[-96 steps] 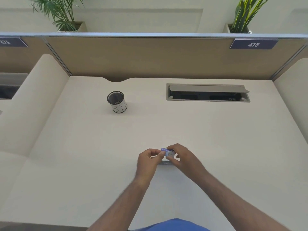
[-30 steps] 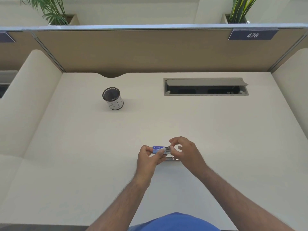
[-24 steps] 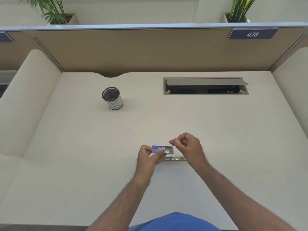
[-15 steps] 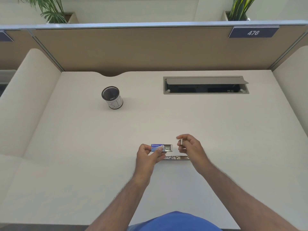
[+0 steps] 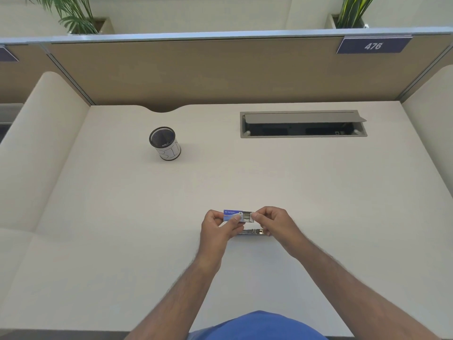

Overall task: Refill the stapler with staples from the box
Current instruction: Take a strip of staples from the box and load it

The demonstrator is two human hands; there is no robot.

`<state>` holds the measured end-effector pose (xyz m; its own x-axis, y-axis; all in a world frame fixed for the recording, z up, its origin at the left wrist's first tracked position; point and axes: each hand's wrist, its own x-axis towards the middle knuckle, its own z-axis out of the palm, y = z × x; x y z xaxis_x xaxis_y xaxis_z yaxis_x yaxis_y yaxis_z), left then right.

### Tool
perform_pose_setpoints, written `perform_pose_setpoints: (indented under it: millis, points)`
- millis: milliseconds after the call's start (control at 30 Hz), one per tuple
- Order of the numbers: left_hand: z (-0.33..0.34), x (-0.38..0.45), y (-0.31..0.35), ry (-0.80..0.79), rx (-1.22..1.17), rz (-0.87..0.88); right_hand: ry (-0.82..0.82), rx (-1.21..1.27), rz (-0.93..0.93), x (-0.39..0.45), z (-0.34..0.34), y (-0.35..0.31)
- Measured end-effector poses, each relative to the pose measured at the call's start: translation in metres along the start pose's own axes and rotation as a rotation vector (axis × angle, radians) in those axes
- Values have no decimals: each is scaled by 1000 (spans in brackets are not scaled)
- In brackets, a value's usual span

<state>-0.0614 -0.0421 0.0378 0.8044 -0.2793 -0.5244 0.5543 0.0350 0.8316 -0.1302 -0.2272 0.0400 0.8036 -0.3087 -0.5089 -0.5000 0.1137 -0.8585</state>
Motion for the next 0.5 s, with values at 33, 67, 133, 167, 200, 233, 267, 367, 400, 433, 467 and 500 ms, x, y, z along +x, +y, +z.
perform_pose_setpoints:
  millis: [33,67,133,167,200,233,267,367,400,433,467,500]
  points:
    - [0,0,0,-3,5,0,-9,9,4,0,1,-1]
    - [0,1,-1,-5,10,5,-18,18,9,0,1,-1]
    - [-1,2,-3,-1,27,34,-27,21,22,0,1,-2]
    - [0,2,-4,3,40,51,-31,23,31,0,1,-3]
    - [0,3,-4,4,55,64,-37,31,43,0,1,-3]
    - [0,2,-5,5,70,73,-43,48,58,0,1,-2]
    - [0,2,-6,5,87,84,-47,68,72,0,2,-2]
    - [1,2,-9,16,140,147,-52,139,110,0,6,0]
    - [3,2,-9,17,166,167,-52,169,120,0,8,1]
    - [5,0,-9,13,204,182,-51,202,128,0,9,1]
    - [7,-1,-7,4,249,194,-50,233,133,0,11,2]
    - [9,-3,-4,-8,290,204,-50,257,135,0,13,2]
